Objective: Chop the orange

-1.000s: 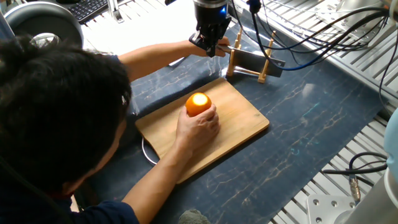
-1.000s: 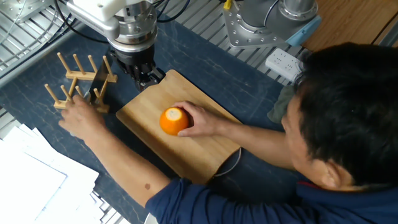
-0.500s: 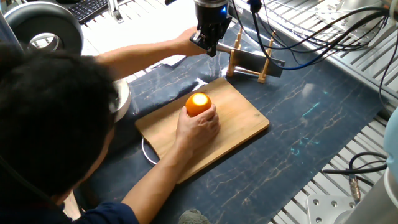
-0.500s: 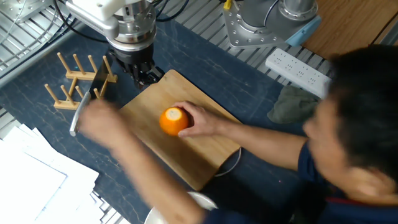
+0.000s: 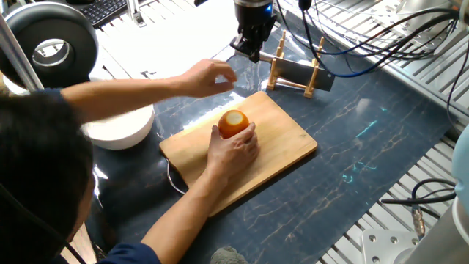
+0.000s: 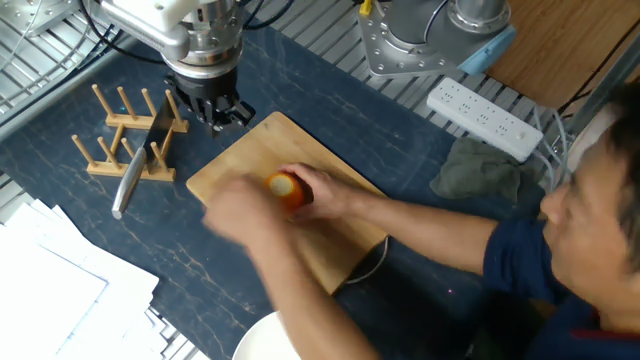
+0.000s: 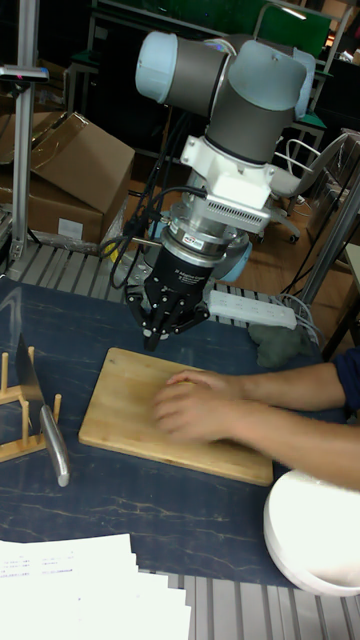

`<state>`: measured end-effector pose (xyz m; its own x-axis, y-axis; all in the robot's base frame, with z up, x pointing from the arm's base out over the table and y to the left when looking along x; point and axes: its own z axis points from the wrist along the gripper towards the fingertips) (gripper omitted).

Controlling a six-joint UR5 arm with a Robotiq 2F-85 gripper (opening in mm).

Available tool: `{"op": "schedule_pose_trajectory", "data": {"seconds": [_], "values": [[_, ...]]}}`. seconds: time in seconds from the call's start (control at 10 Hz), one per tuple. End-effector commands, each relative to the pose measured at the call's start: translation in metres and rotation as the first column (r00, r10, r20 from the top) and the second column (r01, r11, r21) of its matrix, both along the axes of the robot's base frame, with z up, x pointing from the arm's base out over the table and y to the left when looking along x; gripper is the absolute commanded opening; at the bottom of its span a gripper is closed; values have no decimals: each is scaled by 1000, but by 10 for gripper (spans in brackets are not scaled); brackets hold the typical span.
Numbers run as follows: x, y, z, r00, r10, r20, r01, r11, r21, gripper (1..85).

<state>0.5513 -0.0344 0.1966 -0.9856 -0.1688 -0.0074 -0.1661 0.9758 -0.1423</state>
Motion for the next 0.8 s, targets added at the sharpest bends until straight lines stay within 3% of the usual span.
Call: {"op": "schedule_pose_trajectory", "data": {"seconds": [0.0, 0.2, 0.5, 0.7], "values": [[-3, 6, 11, 999, 35, 6, -35, 999, -22, 13], [5, 19, 8, 996, 80, 32, -80, 997, -5, 13], [4, 54, -6, 997, 70, 30, -70, 997, 29, 13], [5, 59, -6, 996, 80, 43, -81, 996, 38, 13]]}}
